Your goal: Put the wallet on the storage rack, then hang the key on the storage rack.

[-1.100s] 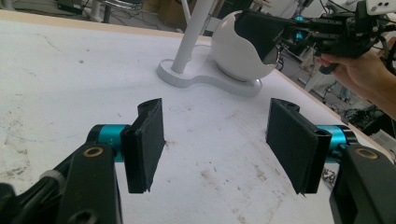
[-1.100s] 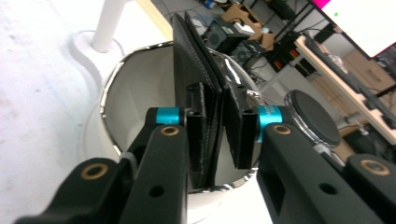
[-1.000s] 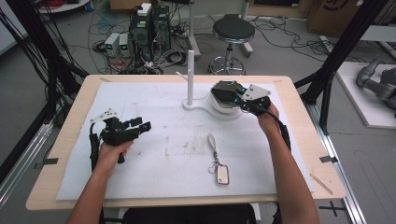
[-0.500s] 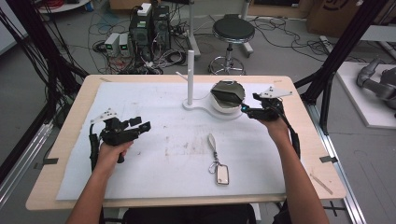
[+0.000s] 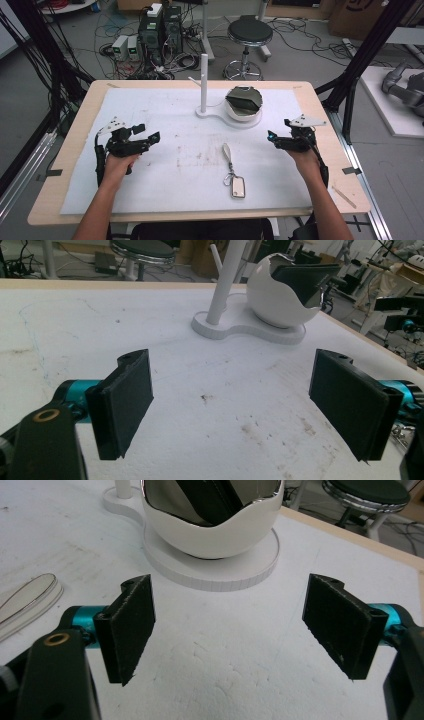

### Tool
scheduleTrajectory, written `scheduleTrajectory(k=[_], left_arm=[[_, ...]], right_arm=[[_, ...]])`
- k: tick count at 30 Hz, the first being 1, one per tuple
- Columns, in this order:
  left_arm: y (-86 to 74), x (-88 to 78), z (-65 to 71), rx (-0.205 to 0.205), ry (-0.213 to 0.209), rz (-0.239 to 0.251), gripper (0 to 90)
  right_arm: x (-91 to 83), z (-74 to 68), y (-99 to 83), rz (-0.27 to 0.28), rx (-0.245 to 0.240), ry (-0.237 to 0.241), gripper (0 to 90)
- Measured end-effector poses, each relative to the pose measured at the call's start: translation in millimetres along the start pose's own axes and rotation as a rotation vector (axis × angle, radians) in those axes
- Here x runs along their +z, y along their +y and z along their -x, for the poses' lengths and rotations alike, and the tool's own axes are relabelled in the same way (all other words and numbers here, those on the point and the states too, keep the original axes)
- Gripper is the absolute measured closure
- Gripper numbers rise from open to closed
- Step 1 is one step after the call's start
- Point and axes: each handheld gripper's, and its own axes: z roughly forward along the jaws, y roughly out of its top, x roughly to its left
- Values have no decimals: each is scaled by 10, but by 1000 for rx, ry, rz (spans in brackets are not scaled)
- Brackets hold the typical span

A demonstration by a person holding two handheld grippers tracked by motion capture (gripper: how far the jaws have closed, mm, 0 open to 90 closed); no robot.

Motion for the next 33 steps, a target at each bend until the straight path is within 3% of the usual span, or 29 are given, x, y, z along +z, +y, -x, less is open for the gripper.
scheduleTrajectory(k=[9,12,18,30,33], left_arm=[[-6,-50,13,5,26,15,178],[-25,-48,19,4,23,14,178],[-33,-33,16,3,19,12,178],[-29,-75,1,9,28,9,182],[-25,-83,5,13,30,7,182]], right_arm=[[-53,-47,-49,-6,2,-5,216],[-77,-15,-65,4,40,-12,216],[-109,-6,-62,18,46,-34,216],[-29,-84,-111,-2,81,6,229],[-30,-131,-108,11,66,22,244]])
